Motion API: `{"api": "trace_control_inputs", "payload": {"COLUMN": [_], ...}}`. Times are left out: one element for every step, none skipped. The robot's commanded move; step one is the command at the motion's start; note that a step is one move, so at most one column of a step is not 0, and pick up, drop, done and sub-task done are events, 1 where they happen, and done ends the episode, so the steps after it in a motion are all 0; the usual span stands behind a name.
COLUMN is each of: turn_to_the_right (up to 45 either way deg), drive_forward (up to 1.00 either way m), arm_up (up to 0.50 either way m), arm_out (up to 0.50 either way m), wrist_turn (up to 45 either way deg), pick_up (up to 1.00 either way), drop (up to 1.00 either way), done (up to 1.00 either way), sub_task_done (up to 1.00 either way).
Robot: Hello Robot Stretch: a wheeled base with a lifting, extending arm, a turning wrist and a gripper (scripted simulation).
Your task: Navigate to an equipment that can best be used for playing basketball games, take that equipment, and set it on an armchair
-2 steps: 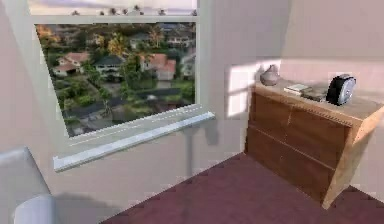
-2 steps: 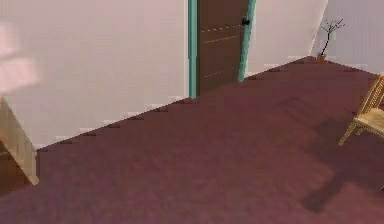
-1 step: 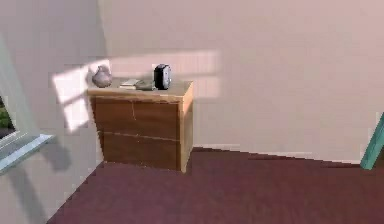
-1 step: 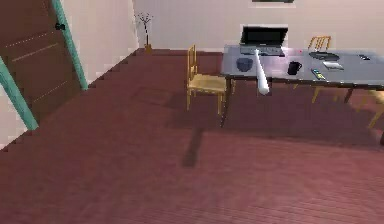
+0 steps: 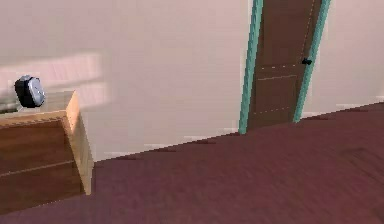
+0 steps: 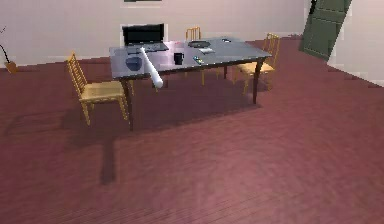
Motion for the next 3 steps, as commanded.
{"api": "trace_control_inputs", "payload": {"turn_to_the_right": [0.0, -45.0, -30.0], "drive_forward": [0.15, 0.0, 0.0], "arm_up": [0.0, 0.0, 0.0], "arm_out": [0.0, 0.0, 0.0], "wrist_turn": [0.0, 0.0, 0.0], "pick_up": [0.0, 0.0, 0.0], "drop": [0.0, 0.0, 0.0], "done": [0.0, 0.0, 0.0], "sub_task_done": [0.0, 0.0, 0.0]}}
